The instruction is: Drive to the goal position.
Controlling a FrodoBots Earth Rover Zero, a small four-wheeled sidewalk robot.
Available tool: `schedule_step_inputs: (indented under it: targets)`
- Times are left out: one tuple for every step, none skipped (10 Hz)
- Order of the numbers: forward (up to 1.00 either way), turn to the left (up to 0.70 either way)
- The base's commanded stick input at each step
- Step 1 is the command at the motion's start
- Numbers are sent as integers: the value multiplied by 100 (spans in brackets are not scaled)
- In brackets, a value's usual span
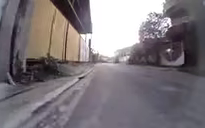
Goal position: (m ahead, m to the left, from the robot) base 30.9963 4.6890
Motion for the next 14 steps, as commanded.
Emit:
schedule_step_inputs:
  targets:
    - [100, 0]
    - [100, 0]
    - [100, 0]
    - [100, 0]
    - [100, 0]
    - [100, 0]
    - [100, 0]
    - [100, 0]
    - [100, -13]
    - [100, -32]
    - [100, -40]
    - [100, -24]
    - [100, 0]
    - [100, 0]
